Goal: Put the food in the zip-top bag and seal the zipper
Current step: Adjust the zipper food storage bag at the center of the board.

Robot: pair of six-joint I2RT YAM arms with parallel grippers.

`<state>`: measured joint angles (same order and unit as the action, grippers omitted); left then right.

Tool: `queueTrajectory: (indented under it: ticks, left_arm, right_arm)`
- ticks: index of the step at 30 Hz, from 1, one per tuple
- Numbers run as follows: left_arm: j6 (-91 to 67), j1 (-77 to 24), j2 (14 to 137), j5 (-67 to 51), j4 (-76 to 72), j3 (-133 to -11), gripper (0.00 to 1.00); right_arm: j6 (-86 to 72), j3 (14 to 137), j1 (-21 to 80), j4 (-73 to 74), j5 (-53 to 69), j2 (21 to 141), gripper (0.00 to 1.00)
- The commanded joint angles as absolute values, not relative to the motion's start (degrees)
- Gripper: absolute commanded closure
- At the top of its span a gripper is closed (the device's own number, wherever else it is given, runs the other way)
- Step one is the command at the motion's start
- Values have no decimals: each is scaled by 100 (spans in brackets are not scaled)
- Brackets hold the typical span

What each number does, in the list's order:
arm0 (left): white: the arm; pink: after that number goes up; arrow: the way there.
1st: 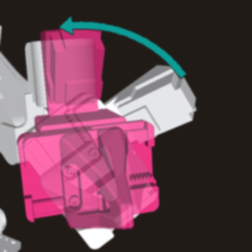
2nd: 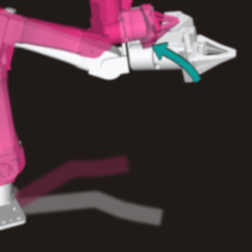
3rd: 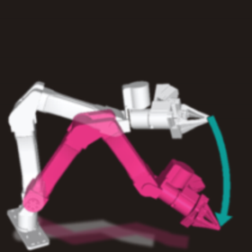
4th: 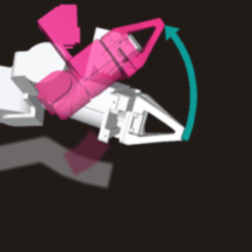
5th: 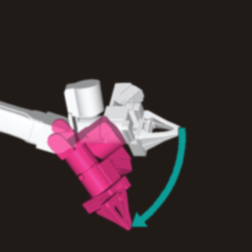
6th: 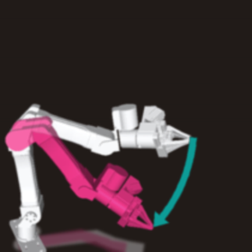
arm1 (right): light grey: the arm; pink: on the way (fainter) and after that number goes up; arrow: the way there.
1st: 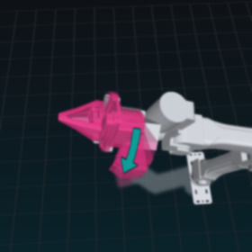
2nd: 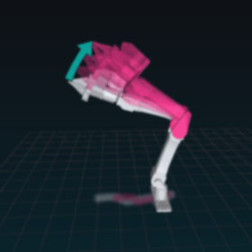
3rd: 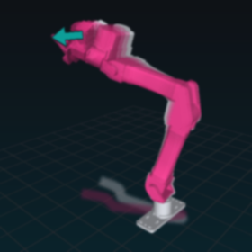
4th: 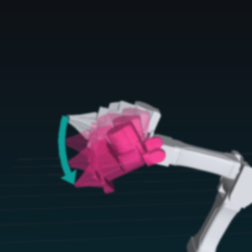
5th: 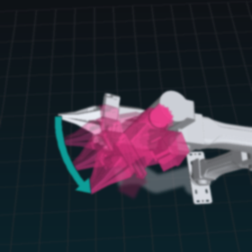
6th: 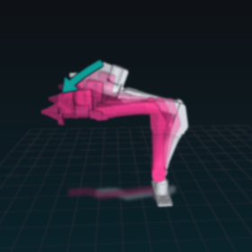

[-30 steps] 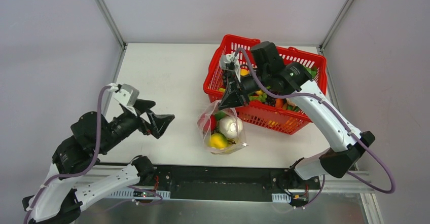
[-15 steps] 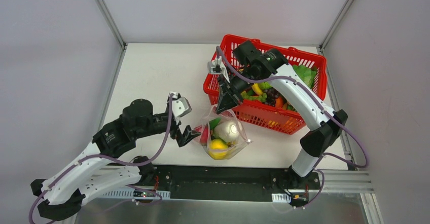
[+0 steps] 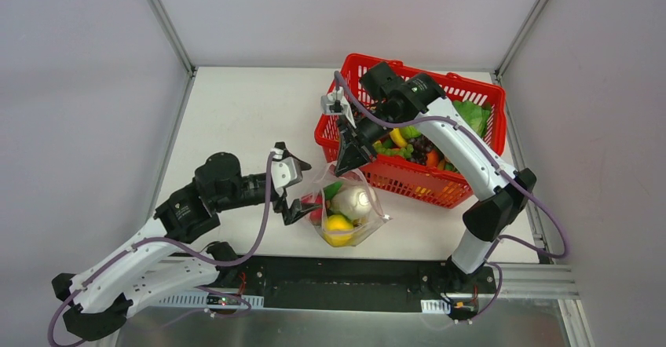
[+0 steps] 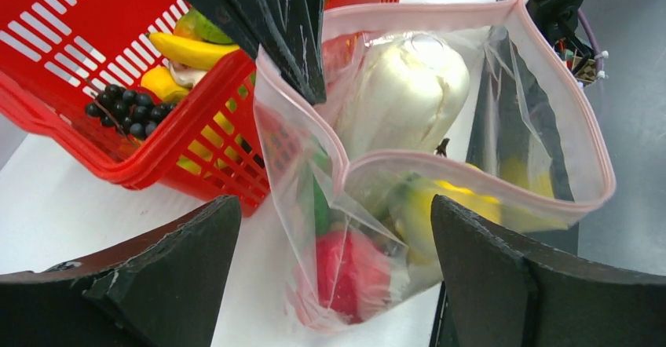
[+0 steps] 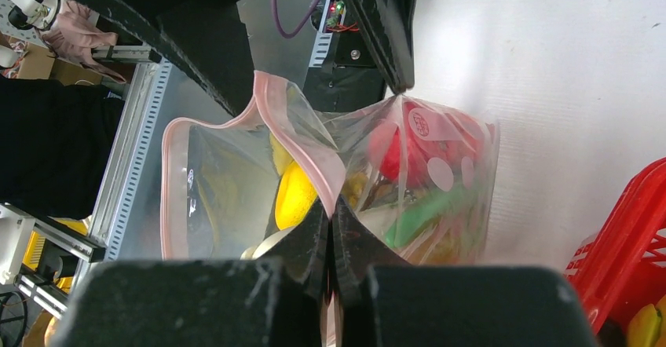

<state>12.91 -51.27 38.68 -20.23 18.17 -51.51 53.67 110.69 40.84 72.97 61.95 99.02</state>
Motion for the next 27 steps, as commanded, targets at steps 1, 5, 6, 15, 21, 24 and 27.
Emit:
queueTrajectory:
  ticks: [1,5,6,15,21,24,27]
  left_arm:
    - [1396,-5063,4048,-2259,1000,-5114,10]
    - [1438,-5061,4120,-2372,962,-5136,37]
    - [1442,-5056,4132,-2393,976,-5148,44]
    - [1387,-5034,4059,-2246,1047,-5129,84]
    - [1185,-5036,3879,-1497,1039,-4954,100]
    - [1035,-5036,3734,-1278,969,-4835,100]
    - [898,-5031,3571,-970,863,-4704,100]
  right_arm:
    - [5566,11333,4069,7390,6428,9931,100]
    - [5546,11307,4070,7395,6438,9923,100]
    - [5546,11303,4070,7392,6442,9915,100]
    - [5019,11113,4069,6898,6371,9830,97]
    - [3780,10672,4070,5861,5876,9537,85]
    - [3324,10213,4069,5235,5649,9212,70]
    - [2838,9776,4069,4599,5352,8820,50]
